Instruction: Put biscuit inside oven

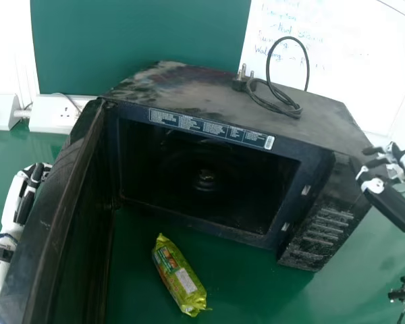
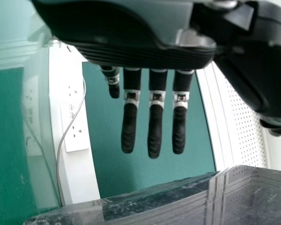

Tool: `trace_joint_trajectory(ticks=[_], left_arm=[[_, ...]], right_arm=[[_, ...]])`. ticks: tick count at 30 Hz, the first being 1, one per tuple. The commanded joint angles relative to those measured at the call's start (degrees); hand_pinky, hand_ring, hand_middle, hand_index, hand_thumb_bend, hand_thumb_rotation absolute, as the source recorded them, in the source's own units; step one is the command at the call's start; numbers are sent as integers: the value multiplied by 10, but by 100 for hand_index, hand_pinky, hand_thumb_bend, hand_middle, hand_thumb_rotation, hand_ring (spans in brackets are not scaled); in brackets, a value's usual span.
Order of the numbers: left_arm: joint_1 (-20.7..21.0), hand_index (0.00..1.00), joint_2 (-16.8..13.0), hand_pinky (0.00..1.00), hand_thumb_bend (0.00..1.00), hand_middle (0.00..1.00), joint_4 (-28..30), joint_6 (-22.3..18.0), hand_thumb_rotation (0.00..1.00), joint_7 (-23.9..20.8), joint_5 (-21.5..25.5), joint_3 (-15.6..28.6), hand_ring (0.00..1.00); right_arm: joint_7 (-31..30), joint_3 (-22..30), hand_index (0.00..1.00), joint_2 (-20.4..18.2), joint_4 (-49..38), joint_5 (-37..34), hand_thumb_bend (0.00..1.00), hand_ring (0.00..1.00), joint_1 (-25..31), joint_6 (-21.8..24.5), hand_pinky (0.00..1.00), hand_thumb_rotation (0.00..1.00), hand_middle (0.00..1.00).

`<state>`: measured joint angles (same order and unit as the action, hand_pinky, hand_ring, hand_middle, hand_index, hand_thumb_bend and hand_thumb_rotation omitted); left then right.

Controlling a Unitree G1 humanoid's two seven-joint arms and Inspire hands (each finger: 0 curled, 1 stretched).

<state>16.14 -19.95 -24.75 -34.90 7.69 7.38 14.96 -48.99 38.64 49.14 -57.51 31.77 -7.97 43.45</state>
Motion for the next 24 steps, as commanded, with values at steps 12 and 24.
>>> trace_joint_trajectory(ticks=[12, 24], left_arm=[[-10, 48, 3, 42, 51, 46, 13, 7, 7, -11, -6, 3, 43], [-9, 48, 3, 43, 52, 46, 11, 2, 7, -11, -7, 4, 43]], right_arm=[[6, 10, 75, 30, 4, -30, 86, 61, 26, -35, 52, 49, 66], [-17, 22, 77, 45, 7, -167, 83, 60, 27, -93, 48, 41, 67]])
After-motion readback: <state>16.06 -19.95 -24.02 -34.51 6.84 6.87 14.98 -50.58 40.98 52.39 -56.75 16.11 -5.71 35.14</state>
